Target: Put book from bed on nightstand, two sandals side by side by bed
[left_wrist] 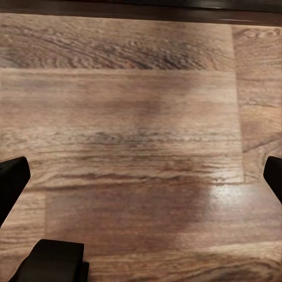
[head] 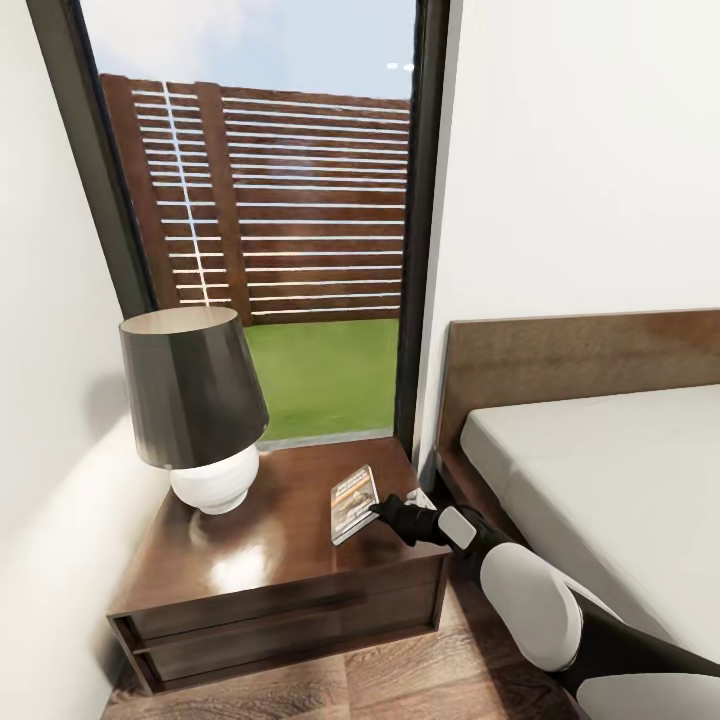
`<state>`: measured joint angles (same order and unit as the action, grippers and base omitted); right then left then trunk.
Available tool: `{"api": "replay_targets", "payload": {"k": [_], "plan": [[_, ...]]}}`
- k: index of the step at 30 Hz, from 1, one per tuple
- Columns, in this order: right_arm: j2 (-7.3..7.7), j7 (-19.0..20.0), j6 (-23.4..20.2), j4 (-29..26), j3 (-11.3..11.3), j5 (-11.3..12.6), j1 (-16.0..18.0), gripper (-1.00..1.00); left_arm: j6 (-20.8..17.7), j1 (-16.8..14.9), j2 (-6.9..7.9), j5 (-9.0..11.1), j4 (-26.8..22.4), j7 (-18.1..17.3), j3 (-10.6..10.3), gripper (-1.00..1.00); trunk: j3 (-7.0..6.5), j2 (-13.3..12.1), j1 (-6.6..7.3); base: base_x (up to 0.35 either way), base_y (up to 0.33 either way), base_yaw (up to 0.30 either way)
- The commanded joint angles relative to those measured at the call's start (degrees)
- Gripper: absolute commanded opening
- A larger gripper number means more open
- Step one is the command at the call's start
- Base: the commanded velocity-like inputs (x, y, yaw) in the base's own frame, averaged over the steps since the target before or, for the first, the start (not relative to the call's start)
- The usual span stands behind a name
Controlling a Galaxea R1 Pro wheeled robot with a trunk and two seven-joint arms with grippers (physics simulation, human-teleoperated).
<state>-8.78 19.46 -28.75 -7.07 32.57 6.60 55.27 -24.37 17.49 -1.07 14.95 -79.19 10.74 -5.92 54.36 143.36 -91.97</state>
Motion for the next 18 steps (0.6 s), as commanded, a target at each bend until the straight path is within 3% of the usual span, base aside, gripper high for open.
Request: {"api": "replay_targets", "payload": {"k": [1,18], "plan": [[-0.01,-0.1,-0.4,-0.1,-0.1,0.6,0.0,-1.0,-0.2,0.0,0.01,0.6,-0.1,0.5,-0.1,1.0,0.05,0.0,0.01,0.0,0.0,0.0],[-0.03,-0.8,-0.4,-0.1,-0.1,0.6,0.0,-1.0,-0.2,0.0,0.01,0.6,-0.1,0.5,-0.1,1.0,0.05,0.0,0.01,0.0,0.0,0.0]]}}
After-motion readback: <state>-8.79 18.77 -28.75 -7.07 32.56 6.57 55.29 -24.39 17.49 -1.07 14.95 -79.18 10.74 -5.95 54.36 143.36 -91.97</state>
